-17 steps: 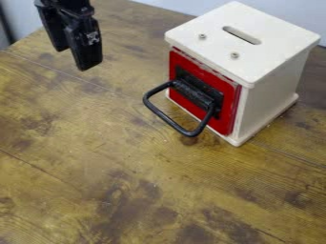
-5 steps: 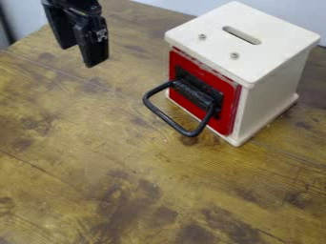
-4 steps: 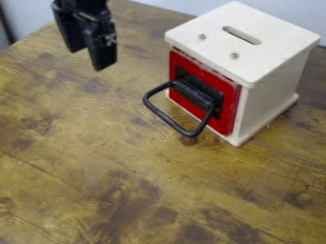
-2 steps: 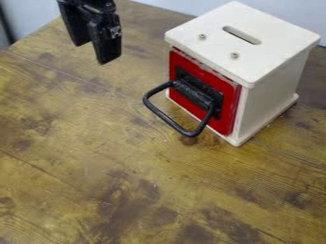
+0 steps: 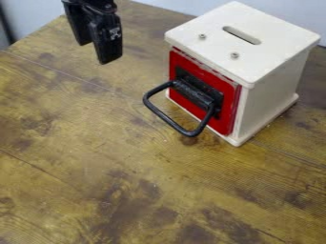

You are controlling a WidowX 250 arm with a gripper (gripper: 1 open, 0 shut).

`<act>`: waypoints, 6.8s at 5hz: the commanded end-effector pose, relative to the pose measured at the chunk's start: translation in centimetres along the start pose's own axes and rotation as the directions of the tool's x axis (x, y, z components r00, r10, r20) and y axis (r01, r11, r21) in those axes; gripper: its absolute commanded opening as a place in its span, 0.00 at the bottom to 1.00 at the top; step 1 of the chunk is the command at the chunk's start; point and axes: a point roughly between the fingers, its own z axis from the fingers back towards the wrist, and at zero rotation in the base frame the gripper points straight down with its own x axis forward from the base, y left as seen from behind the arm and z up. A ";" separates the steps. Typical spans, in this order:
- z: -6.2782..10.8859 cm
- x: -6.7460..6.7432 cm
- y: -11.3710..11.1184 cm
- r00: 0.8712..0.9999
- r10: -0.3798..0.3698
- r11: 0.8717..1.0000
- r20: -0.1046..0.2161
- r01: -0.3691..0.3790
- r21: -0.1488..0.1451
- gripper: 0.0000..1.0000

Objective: Close the drawer

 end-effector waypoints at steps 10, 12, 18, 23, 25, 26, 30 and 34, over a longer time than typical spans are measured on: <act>2.1 0.7 -0.6 0.990 0.126 0.989 0.063 -0.130 0.065 1.00; 3.6 0.7 -0.5 0.980 0.183 0.980 0.083 -0.189 0.064 1.00; 4.1 0.3 -0.2 0.960 0.256 0.960 0.110 -0.265 0.084 1.00; 2.2 0.1 0.3 0.956 0.286 0.956 0.064 -0.289 0.056 1.00; 0.8 0.2 -0.2 0.944 0.328 0.943 0.042 -0.330 0.048 1.00; 0.0 0.3 -0.6 0.958 0.284 0.957 0.041 -0.286 0.043 1.00; 0.1 0.8 -0.9 0.975 0.220 0.974 0.038 -0.221 0.042 1.00; 1.1 0.6 -0.3 0.979 0.196 0.978 0.062 -0.199 0.058 1.00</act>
